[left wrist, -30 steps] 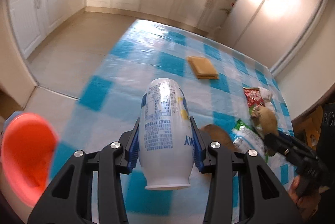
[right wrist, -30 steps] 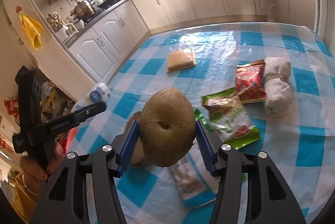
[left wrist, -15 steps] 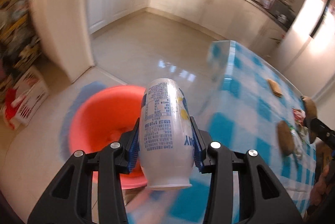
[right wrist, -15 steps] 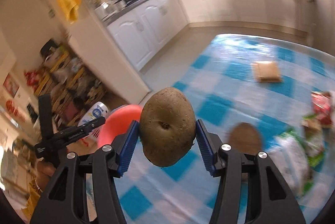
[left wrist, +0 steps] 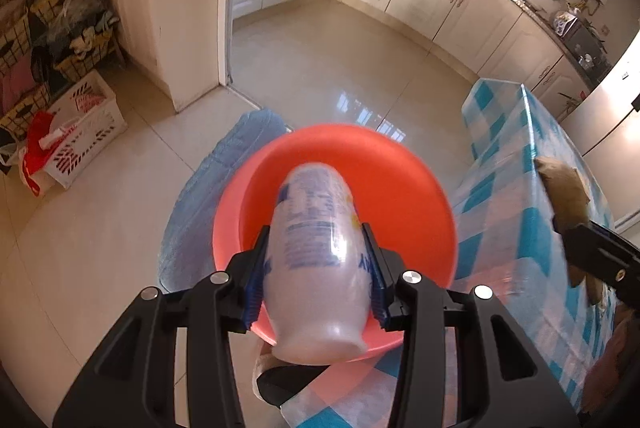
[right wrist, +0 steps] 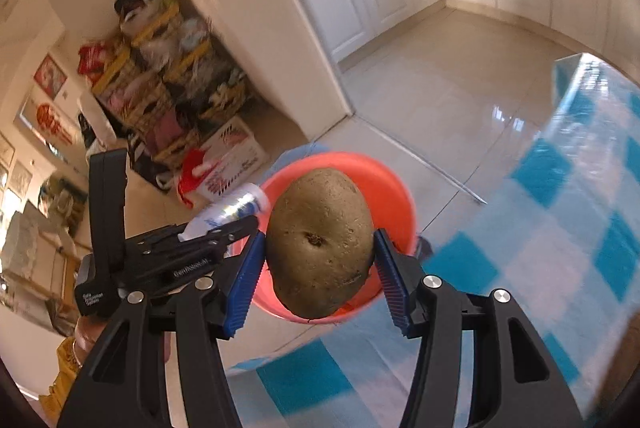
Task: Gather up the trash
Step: 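Carry the bottle and potato to the orange bucket and release both, then move both open tools from the bucket back to the table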
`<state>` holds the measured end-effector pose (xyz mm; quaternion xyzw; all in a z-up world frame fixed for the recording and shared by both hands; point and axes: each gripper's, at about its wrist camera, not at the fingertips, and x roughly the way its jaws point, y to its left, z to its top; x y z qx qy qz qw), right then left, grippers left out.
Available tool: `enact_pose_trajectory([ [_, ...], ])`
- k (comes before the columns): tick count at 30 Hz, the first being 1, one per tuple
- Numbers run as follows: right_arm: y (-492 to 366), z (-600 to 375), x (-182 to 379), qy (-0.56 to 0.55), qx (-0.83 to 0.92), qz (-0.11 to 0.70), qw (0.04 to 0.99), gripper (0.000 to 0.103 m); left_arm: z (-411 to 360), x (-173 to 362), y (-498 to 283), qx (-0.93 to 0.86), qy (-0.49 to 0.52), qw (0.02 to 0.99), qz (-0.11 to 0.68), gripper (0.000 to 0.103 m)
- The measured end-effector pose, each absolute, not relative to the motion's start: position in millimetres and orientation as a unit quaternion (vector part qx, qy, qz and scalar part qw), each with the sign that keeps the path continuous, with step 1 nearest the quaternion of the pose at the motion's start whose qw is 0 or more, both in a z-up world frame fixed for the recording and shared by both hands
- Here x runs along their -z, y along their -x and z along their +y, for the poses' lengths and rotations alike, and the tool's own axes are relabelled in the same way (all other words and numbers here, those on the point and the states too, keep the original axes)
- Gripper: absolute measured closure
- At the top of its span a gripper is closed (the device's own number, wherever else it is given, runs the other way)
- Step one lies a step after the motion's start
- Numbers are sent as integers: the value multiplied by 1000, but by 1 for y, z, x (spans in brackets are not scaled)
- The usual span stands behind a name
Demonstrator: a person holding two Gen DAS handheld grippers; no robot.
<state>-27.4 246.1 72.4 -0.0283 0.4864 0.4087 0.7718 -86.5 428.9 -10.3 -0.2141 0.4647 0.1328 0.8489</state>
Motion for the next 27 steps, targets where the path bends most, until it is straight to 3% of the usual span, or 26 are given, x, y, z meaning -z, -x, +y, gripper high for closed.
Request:
enact_pose_trajectory([
  [4,26,271,-52,47,-405,503,762,46,428,28,81,-131,217,841,478,55],
  [6,23,277,-44,48,-395,509,763,46,428,36,80,-129,217,840,480,38],
  [10,14,271,-46,16,-388,509,768,30,426,44,79,-135,209,839,483,29],
  [14,14,250,-60,-11,-378,495,782,22,423,39,85,-132,207,846,473,21],
  [18,23,221,-74,-23,-358,472,805,14,411,26,91,-150,168,855,467,20],
  [27,54,149,-94,-50,-299,436,847,14,383,-20,111,-142,141,878,435,19],
])
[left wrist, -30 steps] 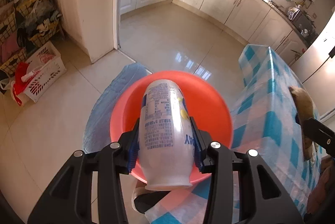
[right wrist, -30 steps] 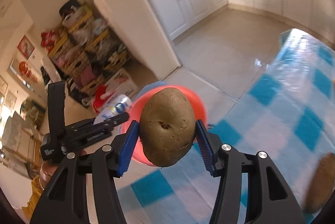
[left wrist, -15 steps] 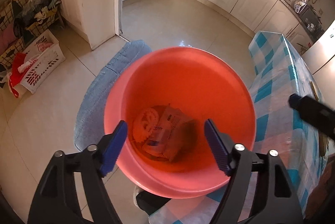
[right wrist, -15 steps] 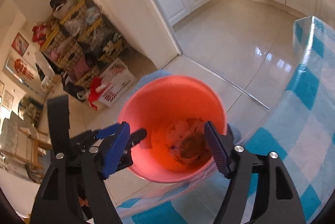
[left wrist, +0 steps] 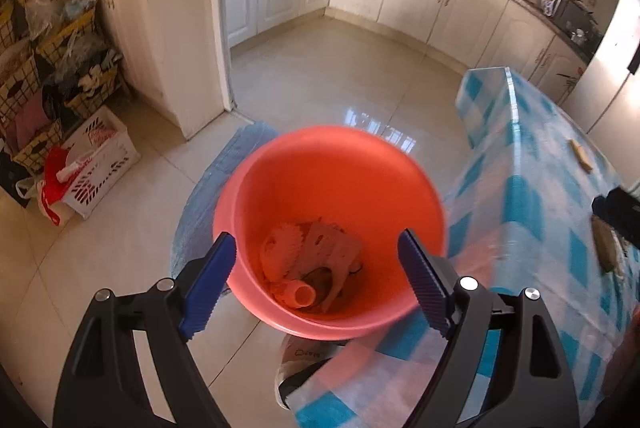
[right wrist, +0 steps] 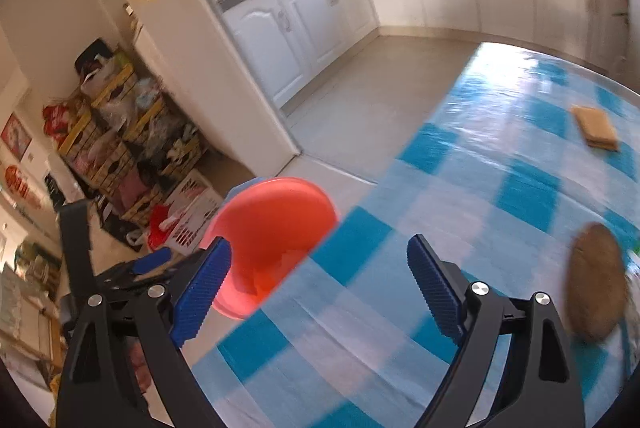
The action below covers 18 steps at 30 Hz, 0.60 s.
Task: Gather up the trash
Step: 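Move both open tools from the bucket back to the table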
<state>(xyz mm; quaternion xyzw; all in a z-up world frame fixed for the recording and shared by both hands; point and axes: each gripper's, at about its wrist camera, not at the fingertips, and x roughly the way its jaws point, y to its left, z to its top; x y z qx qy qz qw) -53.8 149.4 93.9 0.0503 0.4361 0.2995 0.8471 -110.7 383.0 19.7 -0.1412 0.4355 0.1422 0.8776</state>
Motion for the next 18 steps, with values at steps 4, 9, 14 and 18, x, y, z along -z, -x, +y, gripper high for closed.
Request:
enact_pose_trajectory([
  [4,62,111,-98,-73,-270,428,860,14,361,-40,115,-124,126,889,421,18],
  [9,78,56,-104,-113,-228,410,876,14,327,-61,116,-93,108,901,410,14],
  [14,97,5,-109,-135,-189,388,892,14,288,-74,111,-58,89,904,414,13],
  [18,113,-48,-108,-157,-144,377,902,14,253,-79,100,-27,77,903,423,12],
])
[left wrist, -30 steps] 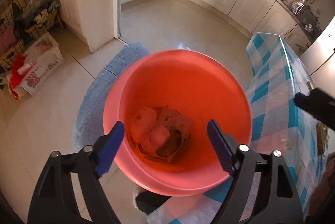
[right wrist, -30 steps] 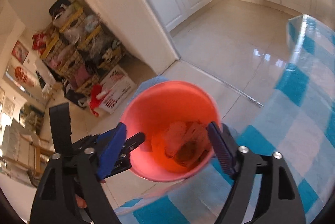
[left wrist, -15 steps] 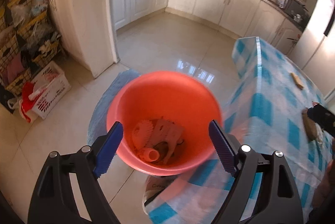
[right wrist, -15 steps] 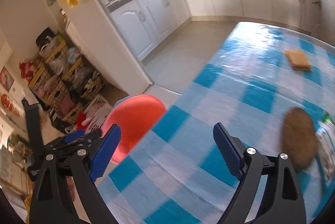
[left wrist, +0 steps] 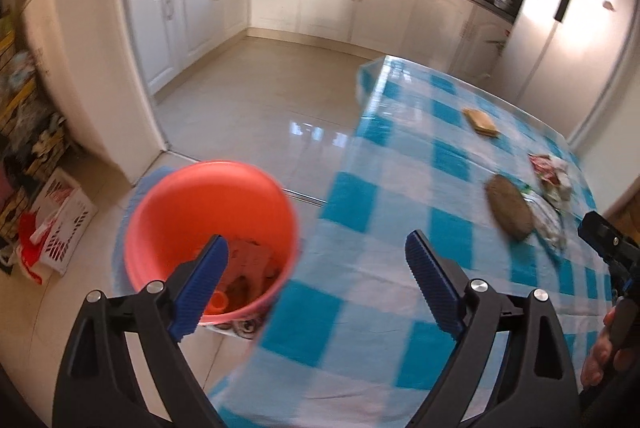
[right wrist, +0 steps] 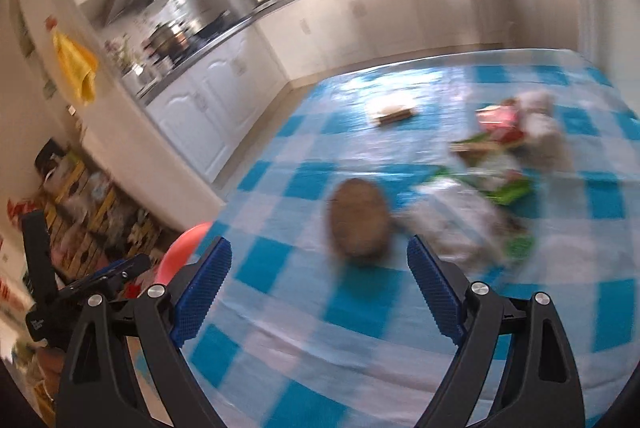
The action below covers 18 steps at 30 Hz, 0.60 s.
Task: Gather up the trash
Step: 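Move both open tools from the bucket back to the table, then grasp the tan square sponge with the left tool while the right tool grasps the white cloth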
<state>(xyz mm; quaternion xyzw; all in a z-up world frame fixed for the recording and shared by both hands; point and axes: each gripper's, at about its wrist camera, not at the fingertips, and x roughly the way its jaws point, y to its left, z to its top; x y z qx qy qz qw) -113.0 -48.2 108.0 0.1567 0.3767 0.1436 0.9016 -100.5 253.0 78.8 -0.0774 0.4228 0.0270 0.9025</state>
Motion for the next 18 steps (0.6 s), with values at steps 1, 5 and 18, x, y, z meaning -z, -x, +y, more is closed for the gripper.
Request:
enact_pose_trajectory([
  [1,116,-57,-108,-159,-135,374,904,14,246,-80,97,-19,77,902,424,12],
  [5,126,-106,-104,-184,-94,368,907,14,207,-84,80,12,57,901,430,12],
  [18,142,-221,-82,-263,-7,366,893,14,84,-83,-30,90,-3,884,458,12],
])
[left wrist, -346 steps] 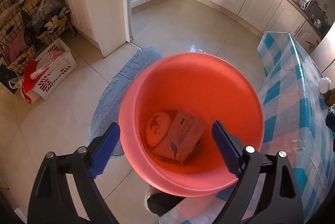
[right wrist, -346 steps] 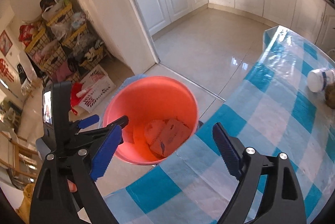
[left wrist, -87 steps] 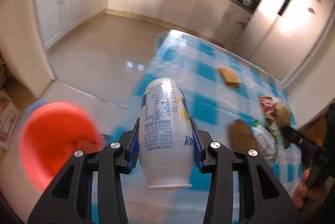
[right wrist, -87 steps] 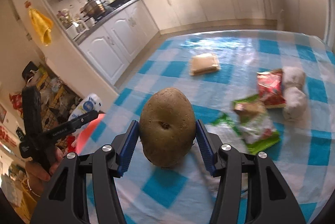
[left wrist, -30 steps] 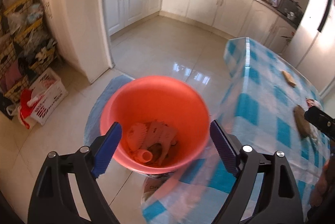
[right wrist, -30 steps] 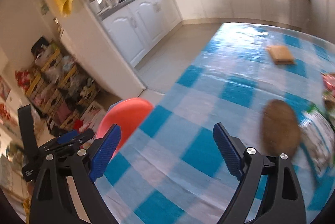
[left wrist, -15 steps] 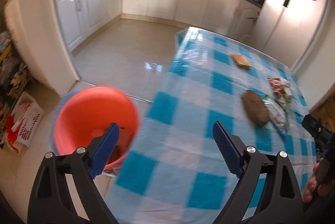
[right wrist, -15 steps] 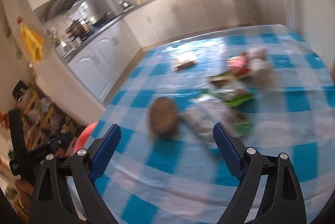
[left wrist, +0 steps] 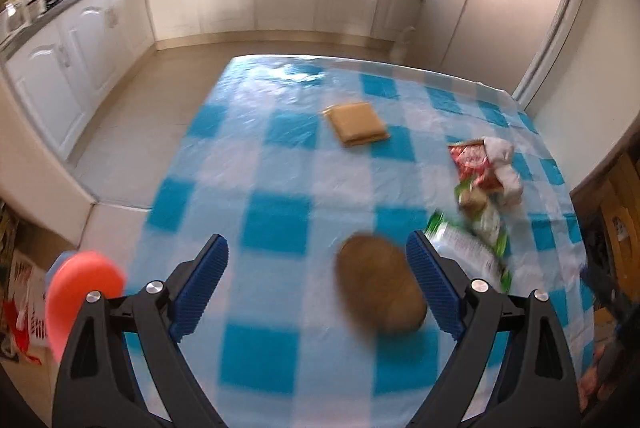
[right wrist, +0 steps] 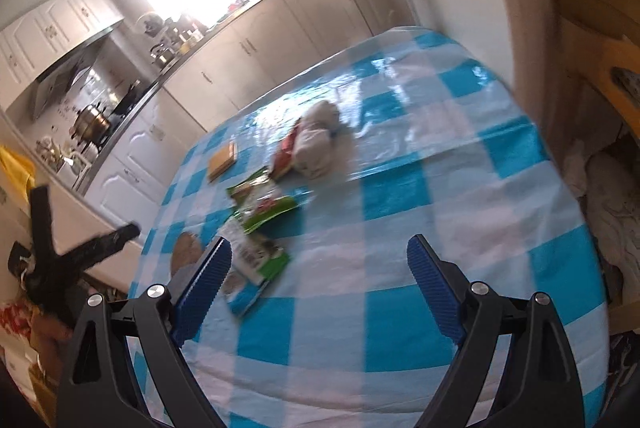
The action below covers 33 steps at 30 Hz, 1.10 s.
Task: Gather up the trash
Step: 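Grasp the tan square sponge with the left tool while the right tool grasps the white cloth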
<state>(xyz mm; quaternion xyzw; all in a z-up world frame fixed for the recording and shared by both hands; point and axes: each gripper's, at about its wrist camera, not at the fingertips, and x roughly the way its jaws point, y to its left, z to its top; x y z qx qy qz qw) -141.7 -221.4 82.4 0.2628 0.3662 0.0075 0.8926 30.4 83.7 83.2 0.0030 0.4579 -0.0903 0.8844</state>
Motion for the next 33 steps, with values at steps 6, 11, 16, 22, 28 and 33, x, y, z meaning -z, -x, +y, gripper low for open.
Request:
enact_pose_trajectory([
  [6,137,-234,-76,-254,3,374,892,14,40,-67,-108,67,1,871,486,12],
  [11,133,-231,-76,-226,0,381,896,14,20,-48,-161,30,4,859,511,12],
  [16,125,-236,-75,-221,-6,386,896,14,8,-36,-189,-7,-28,854,519,12],
  [22,105,-240,-72,-219,-9,403,889,14,1,-30,-201,-23,-40,849,527,12],
  [28,87,-238,-81,-186,-6,399,898,14,-4,-22,-209,-12,-31,839,542,12],
  [33,70,-238,-86,-174,-7,393,903,14,0,-21,-208,-8,-12,844,537,17],
])
